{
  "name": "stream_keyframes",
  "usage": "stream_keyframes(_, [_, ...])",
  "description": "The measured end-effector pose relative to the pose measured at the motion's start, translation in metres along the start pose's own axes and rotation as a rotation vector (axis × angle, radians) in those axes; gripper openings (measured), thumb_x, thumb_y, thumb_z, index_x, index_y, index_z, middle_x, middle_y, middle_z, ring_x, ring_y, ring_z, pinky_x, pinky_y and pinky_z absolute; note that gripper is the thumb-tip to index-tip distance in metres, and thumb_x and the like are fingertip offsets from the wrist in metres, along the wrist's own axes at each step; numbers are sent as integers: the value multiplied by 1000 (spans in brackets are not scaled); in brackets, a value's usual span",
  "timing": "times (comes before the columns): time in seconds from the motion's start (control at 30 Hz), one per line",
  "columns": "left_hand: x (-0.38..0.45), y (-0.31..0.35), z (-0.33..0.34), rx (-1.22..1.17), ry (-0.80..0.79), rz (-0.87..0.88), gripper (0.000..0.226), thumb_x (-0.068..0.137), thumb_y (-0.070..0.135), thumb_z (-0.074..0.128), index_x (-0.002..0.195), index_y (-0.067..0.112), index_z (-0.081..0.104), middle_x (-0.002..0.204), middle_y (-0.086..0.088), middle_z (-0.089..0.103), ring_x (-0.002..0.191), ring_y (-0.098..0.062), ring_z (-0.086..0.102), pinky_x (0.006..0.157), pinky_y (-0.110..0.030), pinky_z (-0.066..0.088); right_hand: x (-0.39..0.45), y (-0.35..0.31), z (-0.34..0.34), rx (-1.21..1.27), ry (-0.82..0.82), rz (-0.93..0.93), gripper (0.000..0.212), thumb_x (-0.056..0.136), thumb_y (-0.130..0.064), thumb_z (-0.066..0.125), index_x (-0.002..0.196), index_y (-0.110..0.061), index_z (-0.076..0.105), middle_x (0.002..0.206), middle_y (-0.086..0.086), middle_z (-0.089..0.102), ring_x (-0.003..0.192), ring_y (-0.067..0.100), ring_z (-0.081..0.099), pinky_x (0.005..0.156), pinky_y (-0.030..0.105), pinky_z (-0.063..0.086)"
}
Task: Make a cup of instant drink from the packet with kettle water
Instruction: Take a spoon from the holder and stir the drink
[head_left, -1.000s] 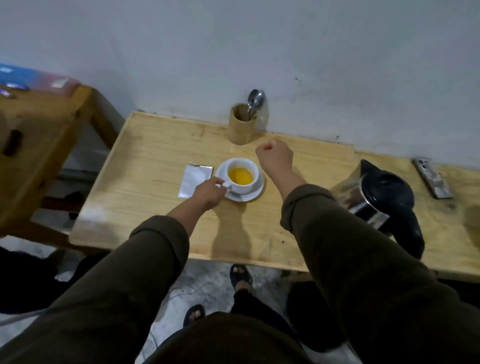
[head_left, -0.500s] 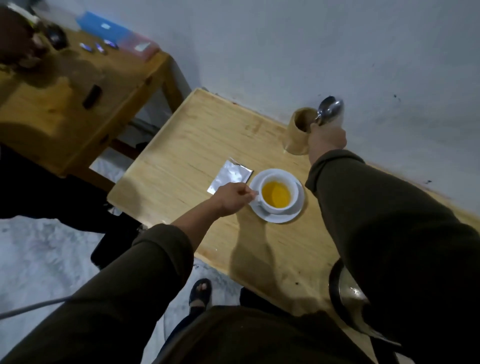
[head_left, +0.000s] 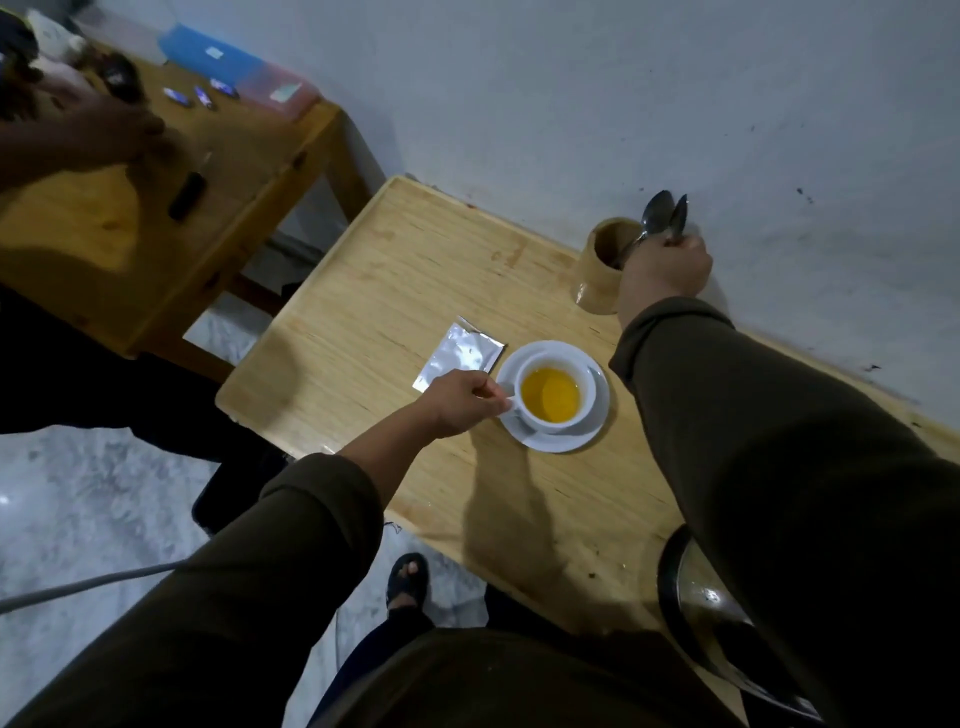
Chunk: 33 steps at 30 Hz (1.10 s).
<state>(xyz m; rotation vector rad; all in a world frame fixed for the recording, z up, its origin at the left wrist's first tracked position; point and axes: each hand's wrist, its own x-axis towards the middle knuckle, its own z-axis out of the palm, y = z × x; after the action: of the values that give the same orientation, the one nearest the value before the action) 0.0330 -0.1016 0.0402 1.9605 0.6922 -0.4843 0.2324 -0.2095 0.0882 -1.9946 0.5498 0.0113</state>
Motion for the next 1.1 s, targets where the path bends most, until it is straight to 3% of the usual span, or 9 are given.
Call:
stream_keyframes(0.23, [1, -5, 1, 15, -56, 49, 30, 89, 34, 59, 104, 8, 66, 109, -9, 66, 98, -22, 58, 79, -26, 41, -13, -22, -18, 91, 44, -187, 11, 94, -18, 48, 95, -11, 55, 107, 8, 64, 92, 20, 60, 72, 21, 40])
stream_keyframes(0.37, [2, -7, 0, 81, -81, 81, 39, 90, 38, 56, 114, 8, 63, 128, -11, 62, 119, -29, 56, 92, -36, 46, -45, -29, -37, 109, 90, -292, 18, 95, -16, 46, 108, -7, 55, 89, -2, 56, 78, 13, 52, 62, 11, 33])
stream_keyframes(0.43, [1, -6, -1, 65, -83, 94, 39, 91, 37, 55, 115, 7, 63, 129, -10, 62, 120, -28, 55, 95, -36, 46, -66, -27, -47, 99, 90, -320, 15, 95, -16, 44, 106, -10, 53, 90, -2, 56, 79, 14, 53, 65, 16, 37])
stream_keyframes(0.63, [1, -10, 3, -33, -100, 121, 34, 92, 36, 53, 104, 5, 64, 95, -7, 57, 90, -22, 50, 76, -30, 37, -117, 16, -61, -200, 10, -323, 13, 96, -18, 46, 93, -12, 58, 85, 2, 56, 80, 17, 53, 66, 25, 38])
stream_keyframes(0.83, [3, -12, 2, -21, -124, 120, 33, 91, 36, 53, 103, 7, 62, 91, -6, 56, 84, -20, 47, 71, -28, 37, -135, 60, -58, -757, -256, -179, 27, 95, -17, 43, 101, -1, 63, 104, 17, 62, 108, 34, 59, 70, 28, 42])
stream_keyframes(0.9, [3, -11, 1, -15, -132, 119, 29, 92, 35, 53, 99, 9, 62, 90, -6, 56, 83, -21, 48, 69, -28, 37, -139, 65, -59, -785, -342, -94, 23, 92, -13, 46, 104, -1, 61, 101, 18, 59, 109, 36, 59, 66, 29, 38])
stream_keyframes(0.97, [3, -10, 1, -28, -144, 111, 22, 92, 34, 53, 84, 14, 58, 85, -5, 55, 82, -20, 47, 67, -28, 37, -143, 64, -61, -846, -392, -69, 28, 89, -12, 53, 114, 1, 58, 115, 20, 60, 110, 34, 59, 71, 28, 37])
stream_keyframes(1.03, [3, -9, 1, -51, -149, 98, 21, 90, 33, 55, 76, 18, 55, 85, -3, 55, 81, -19, 46, 61, -27, 36, -144, 62, -63, -935, -424, -88, 35, 88, -15, 58, 118, 2, 52, 123, 17, 57, 108, 30, 60, 70, 26, 36])
stream_keyframes(1.1, [3, -9, 1, -60, -144, 93, 20, 90, 33, 56, 77, 18, 57, 90, -4, 57, 82, -19, 48, 65, -27, 38, -142, 61, -63, -987, -455, -108, 34, 88, -16, 59, 117, 1, 51, 119, 16, 60, 83, 24, 63, 62, 21, 37])
